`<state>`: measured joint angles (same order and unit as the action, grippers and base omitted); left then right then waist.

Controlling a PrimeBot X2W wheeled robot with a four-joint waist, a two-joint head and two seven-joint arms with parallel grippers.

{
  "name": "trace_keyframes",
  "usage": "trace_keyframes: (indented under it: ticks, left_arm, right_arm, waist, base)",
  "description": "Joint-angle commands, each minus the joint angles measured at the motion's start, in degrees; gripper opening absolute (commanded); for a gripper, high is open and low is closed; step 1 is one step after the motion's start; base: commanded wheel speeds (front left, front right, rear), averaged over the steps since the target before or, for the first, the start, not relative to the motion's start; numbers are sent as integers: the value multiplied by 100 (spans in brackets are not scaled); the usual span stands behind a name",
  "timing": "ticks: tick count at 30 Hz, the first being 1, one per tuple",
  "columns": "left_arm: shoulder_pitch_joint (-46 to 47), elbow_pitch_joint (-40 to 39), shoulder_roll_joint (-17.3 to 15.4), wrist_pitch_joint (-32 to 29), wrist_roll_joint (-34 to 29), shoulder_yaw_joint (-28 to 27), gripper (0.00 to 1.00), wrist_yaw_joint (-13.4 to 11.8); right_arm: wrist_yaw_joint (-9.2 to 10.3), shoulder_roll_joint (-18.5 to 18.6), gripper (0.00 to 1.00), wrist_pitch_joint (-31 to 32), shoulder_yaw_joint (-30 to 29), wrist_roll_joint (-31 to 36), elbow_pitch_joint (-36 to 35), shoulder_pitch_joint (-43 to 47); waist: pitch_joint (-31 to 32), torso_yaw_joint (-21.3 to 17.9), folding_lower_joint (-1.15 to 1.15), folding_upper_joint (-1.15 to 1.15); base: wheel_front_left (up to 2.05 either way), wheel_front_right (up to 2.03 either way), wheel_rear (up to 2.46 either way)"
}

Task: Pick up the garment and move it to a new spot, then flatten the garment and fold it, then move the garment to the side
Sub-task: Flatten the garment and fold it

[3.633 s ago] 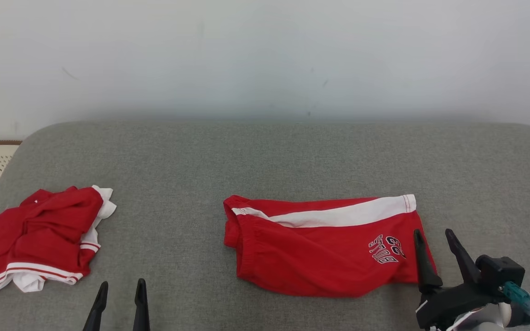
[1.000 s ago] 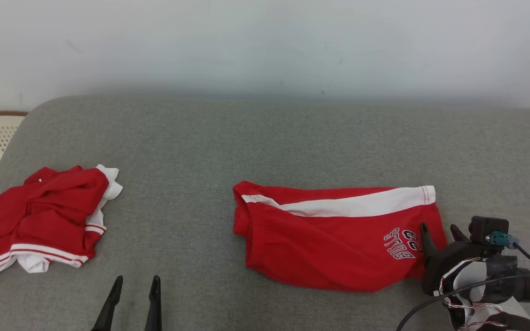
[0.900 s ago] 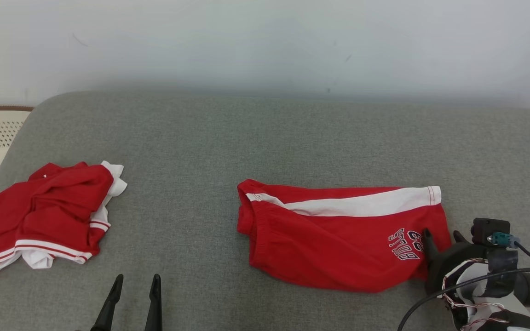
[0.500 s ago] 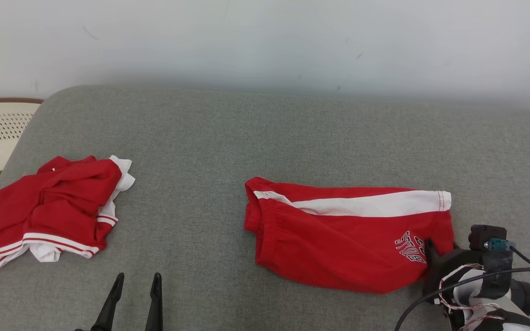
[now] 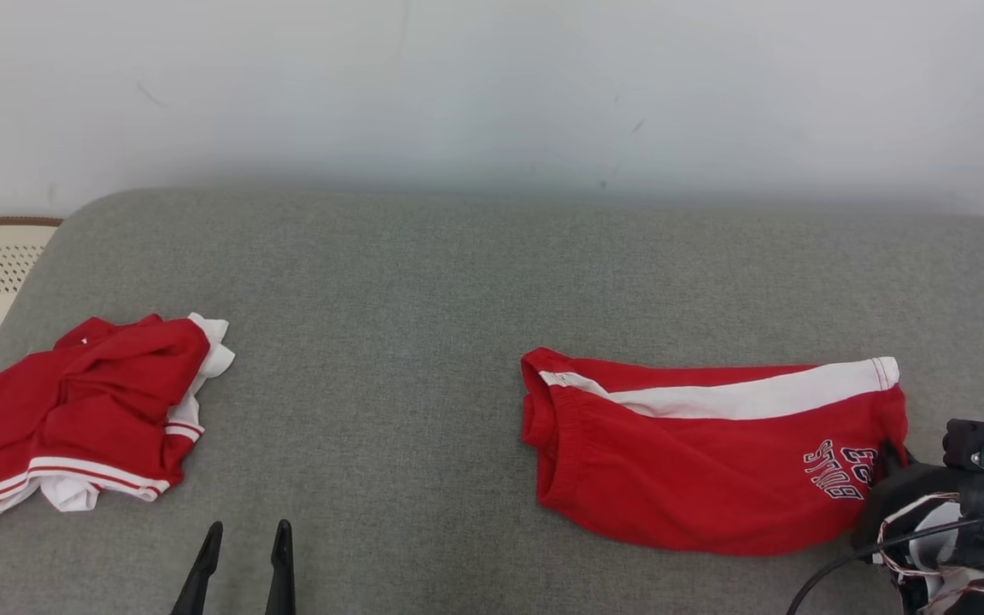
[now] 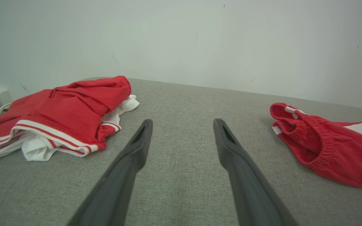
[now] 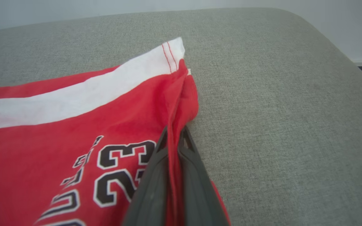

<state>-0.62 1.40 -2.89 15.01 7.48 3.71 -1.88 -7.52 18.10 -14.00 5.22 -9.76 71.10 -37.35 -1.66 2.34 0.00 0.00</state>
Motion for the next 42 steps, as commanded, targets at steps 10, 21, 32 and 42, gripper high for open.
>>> trace_keyframes:
  ticks: [10, 21, 32, 42]
  left_arm:
    - [-103, 20, -1, 17, 82, 82, 100, -50]
    - [-167, 40, 0, 17, 87, 142, 100, -10]
    - [-21, 153, 0, 17, 55, 196, 100, 105]
    - [75, 228, 0, 17, 15, 295, 100, 129]
  right_arm:
    - [5, -477, 0, -112, 787, -711, -1090, 78]
    - [5, -742, 0, 185, 2288, -1787, -2835, 529]
    - [4, -1142, 0, 467, 2746, -2106, -3336, 825]
    - [4, -1484, 13, 382, 3032, -1956, -2473, 662]
  waist:
    - [126, -171, 0, 0]
    - [231, -27, 0, 0]
    - [221, 254, 0, 0]
    - [152, 447, 0, 0]
  base:
    - [0, 0, 0]
    - [0, 0, 0]
    - [0, 0, 0]
    - [0, 0, 0]
